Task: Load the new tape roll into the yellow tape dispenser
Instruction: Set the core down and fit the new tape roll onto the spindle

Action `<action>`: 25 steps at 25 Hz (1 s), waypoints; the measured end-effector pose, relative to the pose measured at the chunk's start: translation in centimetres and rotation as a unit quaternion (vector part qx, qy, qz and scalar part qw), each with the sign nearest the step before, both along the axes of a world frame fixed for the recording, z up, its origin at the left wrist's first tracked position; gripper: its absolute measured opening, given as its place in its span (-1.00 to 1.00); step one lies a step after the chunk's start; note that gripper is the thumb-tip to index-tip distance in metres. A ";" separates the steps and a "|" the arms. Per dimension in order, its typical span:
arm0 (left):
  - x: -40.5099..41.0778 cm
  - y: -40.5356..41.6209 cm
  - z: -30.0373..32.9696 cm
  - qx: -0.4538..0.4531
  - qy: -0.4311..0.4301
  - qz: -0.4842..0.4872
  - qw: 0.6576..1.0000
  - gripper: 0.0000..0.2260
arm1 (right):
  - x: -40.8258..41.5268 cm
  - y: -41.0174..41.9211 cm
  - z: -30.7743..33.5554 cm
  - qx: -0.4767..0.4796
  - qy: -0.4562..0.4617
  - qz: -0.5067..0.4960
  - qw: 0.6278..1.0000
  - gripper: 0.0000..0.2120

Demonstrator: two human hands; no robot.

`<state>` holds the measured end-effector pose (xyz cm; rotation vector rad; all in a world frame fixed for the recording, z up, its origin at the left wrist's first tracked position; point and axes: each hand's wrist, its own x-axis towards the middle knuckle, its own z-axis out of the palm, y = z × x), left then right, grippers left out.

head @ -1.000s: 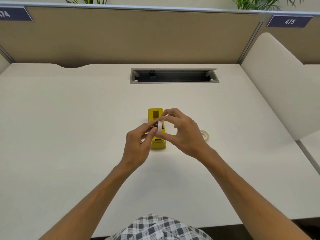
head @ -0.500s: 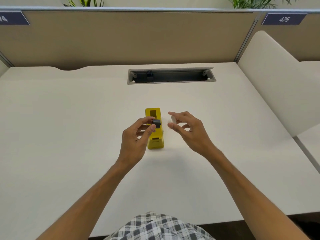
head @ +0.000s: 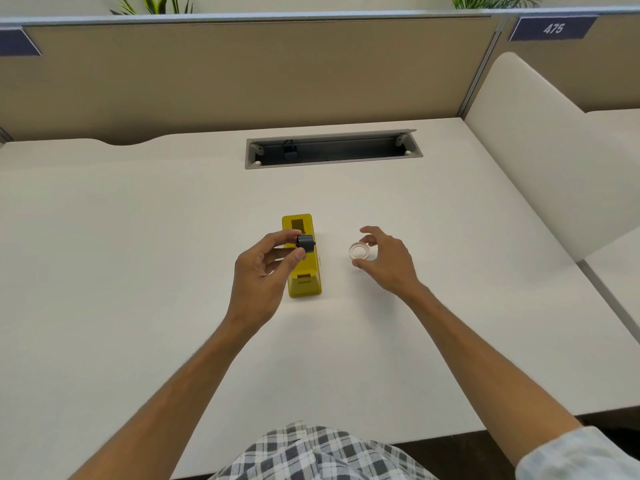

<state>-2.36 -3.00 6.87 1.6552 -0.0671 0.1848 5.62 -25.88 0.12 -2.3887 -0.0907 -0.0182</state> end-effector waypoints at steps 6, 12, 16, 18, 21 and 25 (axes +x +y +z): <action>-0.1 0.3 0.3 0.006 0.001 0.011 1.000 -0.77 | 1.0 -0.2 -1.4 -0.057 0.037 0.011 0.998 -0.40; -0.3 0.3 0.1 -0.005 0.010 0.003 1.000 -0.77 | -1.2 1.7 1.7 0.104 -0.023 0.005 0.994 -0.68; -0.7 -0.1 0.2 -0.004 0.007 -0.012 1.000 -0.75 | -4.0 4.8 5.4 0.288 0.001 0.067 0.955 -0.81; -0.9 -0.3 0.5 0.007 -0.006 -0.020 1.000 -0.73 | -5.0 5.6 6.7 0.307 0.014 0.108 0.946 -0.76; -1.0 -0.4 0.7 0.012 -0.021 -0.021 0.999 -0.73 | -5.8 6.0 7.5 0.337 0.026 0.122 0.933 -0.85; -1.1 -0.4 0.9 0.006 -0.025 -0.023 0.999 -0.69 | -6.3 5.8 7.9 0.357 0.035 0.118 0.926 -0.86</action>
